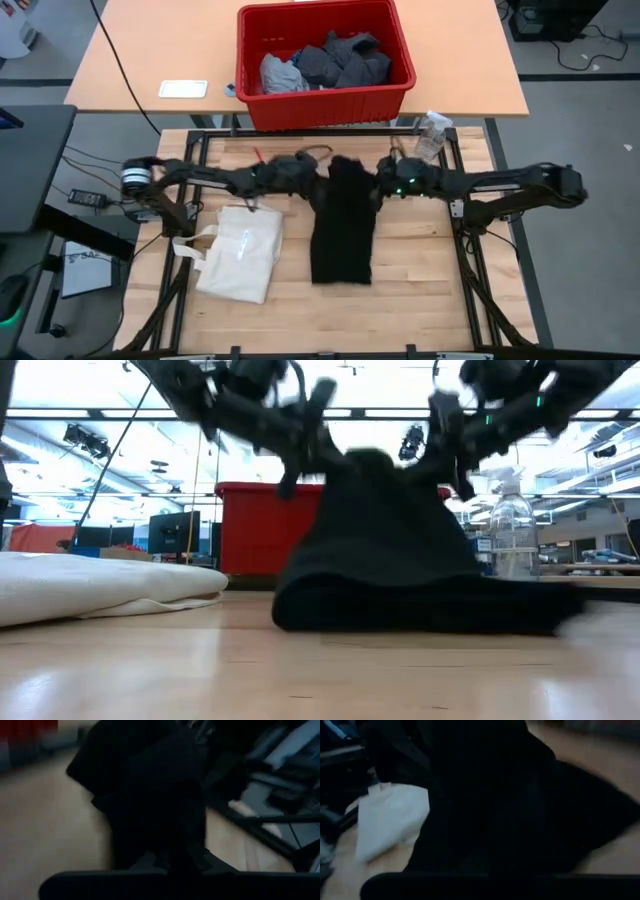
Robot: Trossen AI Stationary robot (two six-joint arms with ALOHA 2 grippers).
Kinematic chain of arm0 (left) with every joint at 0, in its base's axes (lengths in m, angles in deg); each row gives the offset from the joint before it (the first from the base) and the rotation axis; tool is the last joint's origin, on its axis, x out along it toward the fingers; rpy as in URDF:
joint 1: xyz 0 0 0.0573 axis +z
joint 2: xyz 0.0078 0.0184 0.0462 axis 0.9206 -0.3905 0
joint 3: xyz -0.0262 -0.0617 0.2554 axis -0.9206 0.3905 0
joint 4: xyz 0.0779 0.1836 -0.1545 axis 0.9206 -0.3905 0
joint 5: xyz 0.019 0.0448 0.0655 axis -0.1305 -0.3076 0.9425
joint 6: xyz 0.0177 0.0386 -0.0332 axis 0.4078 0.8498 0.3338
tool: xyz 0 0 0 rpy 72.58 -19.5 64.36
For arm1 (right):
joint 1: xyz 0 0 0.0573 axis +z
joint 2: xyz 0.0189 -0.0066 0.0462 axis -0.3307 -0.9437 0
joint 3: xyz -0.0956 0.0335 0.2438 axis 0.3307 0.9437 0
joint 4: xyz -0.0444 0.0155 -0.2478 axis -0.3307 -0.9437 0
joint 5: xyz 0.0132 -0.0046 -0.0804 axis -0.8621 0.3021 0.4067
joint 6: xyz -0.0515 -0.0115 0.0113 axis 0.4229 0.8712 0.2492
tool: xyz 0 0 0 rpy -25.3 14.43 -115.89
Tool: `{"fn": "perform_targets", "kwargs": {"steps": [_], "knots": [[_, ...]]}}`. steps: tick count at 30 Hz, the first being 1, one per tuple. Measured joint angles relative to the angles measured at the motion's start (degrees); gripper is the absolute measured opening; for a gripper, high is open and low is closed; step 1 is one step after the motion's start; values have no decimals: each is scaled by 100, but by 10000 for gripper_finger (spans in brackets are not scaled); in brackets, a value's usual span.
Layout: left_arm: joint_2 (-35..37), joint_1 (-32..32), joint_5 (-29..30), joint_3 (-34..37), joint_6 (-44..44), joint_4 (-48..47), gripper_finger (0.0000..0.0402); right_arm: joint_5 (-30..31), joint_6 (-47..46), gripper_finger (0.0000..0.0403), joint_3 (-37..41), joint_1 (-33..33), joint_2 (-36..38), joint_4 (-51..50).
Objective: Fold Laundry from Bin
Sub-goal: Fold the black shirt
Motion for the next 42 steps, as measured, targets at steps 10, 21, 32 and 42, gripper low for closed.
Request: {"fn": "perform_targets", "kwargs": {"steps": [10,21,32,42], "knots": [[1689,-343,-86,-5,2622,-18,14,670,3130,20,-1492,715,971,-1105],[835,-2115,-484,-7,2791,-590,15,906,2347,20,-1661,2830,49,-2446],[-197,-3190,35,-11,1570,-52,17,1232,1175,20,-1663,3884,-1027,-1972],[-199,-3327,2679,-16,-1167,-1865,17,-367,1359,20,-1661,1753,-1467,-1707]]}}
